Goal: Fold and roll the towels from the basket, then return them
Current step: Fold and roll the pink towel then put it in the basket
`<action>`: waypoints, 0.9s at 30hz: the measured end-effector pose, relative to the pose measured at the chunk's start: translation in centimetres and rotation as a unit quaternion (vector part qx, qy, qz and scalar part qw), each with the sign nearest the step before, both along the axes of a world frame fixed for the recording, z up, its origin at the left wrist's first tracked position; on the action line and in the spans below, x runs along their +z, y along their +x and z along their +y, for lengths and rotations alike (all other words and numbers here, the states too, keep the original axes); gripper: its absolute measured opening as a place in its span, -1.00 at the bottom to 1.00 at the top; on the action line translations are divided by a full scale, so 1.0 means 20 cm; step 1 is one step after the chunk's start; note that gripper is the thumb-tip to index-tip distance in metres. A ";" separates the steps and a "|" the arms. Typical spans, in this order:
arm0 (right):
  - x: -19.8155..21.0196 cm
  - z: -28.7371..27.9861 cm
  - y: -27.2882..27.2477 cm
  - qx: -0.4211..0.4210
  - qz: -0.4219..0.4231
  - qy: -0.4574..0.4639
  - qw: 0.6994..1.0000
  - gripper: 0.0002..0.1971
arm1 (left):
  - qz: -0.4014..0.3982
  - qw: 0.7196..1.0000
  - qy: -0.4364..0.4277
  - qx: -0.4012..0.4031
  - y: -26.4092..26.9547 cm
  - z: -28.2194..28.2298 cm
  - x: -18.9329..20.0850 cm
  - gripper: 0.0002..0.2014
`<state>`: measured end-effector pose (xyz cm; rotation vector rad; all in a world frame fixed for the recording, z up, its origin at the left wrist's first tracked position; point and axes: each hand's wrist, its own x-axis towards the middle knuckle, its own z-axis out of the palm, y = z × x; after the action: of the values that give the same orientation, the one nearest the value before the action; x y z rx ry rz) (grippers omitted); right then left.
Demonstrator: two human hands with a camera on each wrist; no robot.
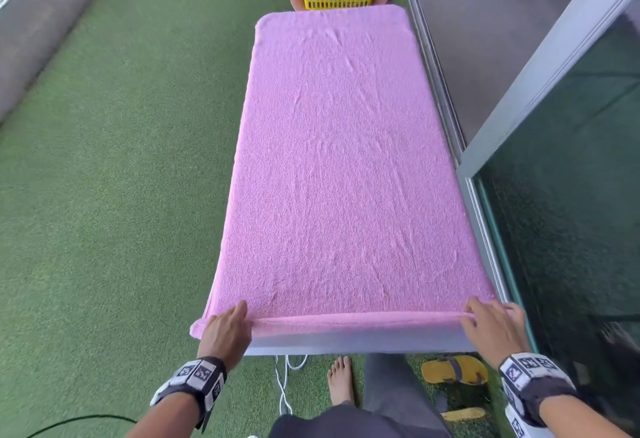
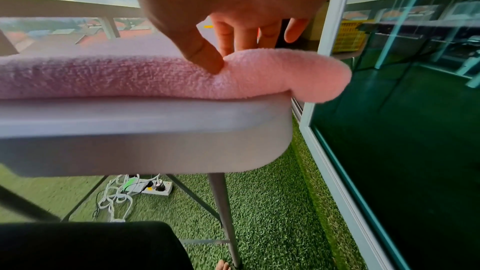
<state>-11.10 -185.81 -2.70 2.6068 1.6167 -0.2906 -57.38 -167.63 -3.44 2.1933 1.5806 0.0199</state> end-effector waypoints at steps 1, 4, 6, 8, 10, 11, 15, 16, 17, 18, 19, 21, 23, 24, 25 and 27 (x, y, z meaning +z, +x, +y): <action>0.01 0.01 0.00 -0.010 0.002 0.015 1.000 -0.86 | 0.000 1.000 0.007 0.001 -0.01 0.01 0.00 -0.83; 0.04 0.03 -0.01 -0.023 0.004 0.036 0.999 -0.81 | 0.018 0.998 0.054 -0.008 0.02 0.03 0.03 -0.68; 0.03 0.05 -0.03 0.008 0.050 0.038 0.998 -0.62 | 0.017 0.997 0.070 -0.037 0.05 0.03 0.03 -0.60; 0.01 0.06 -0.05 0.027 0.091 0.029 0.995 -0.55 | 0.030 0.996 0.047 -0.076 0.07 0.01 0.01 -0.60; 0.00 0.05 -0.04 0.025 0.104 0.027 0.994 -0.59 | 0.035 0.995 0.048 -0.079 0.06 -0.01 -0.03 -0.62; 0.00 0.05 -0.03 0.023 0.107 0.031 0.994 -0.61 | 0.015 0.996 0.052 -0.066 0.05 -0.02 -0.05 -0.58; -0.05 0.04 0.01 0.009 0.128 0.058 0.990 -0.58 | -0.035 0.995 0.052 -0.077 0.03 -0.07 -0.05 -0.46; -0.06 0.03 0.01 0.001 0.127 0.059 0.990 -0.58 | -0.028 0.994 0.059 -0.083 0.02 -0.08 -0.05 -0.47; -0.06 0.03 0.00 -0.010 0.126 0.057 0.990 -0.60 | -0.021 0.994 0.058 -0.085 0.01 -0.09 -0.04 -0.51; -0.06 0.02 -0.01 -0.018 0.122 0.053 0.991 -0.62 | -0.016 0.995 0.055 -0.084 0.01 -0.09 -0.03 -0.56; -0.05 0.00 -0.02 -0.021 0.115 0.048 0.992 -0.66 | -0.013 0.994 0.065 -0.082 0.01 -0.10 -0.03 -0.67; -0.04 -0.02 -0.04 -0.017 0.098 0.023 0.995 -0.73 | -0.003 0.992 0.088 -0.087 0.01 -0.09 -0.02 -0.90; 0.00 -0.02 -0.05 -0.007 0.064 -0.020 0.998 -0.79 | 0.010 0.993 0.088 -0.083 0.03 -0.07 -0.01 -0.79; 0.02 -0.01 -0.05 -0.014 0.052 -0.025 0.998 -0.81 | 0.015 0.994 0.082 -0.066 0.03 -0.05 0.01 -0.82; 0.04 -0.01 -0.05 -0.026 0.046 -0.011 0.999 -0.82 | 0.018 0.995 0.086 -0.048 0.03 -0.04 0.02 -0.83; 0.06 0.00 -0.05 -0.048 0.042 0.046 0.997 -0.77 | 0.027 0.995 0.096 -0.024 0.05 -0.01 0.04 -0.75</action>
<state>-12.03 -185.75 -1.45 2.7809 1.5686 -0.3425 -56.46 -167.92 -2.66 2.3967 1.6153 0.1035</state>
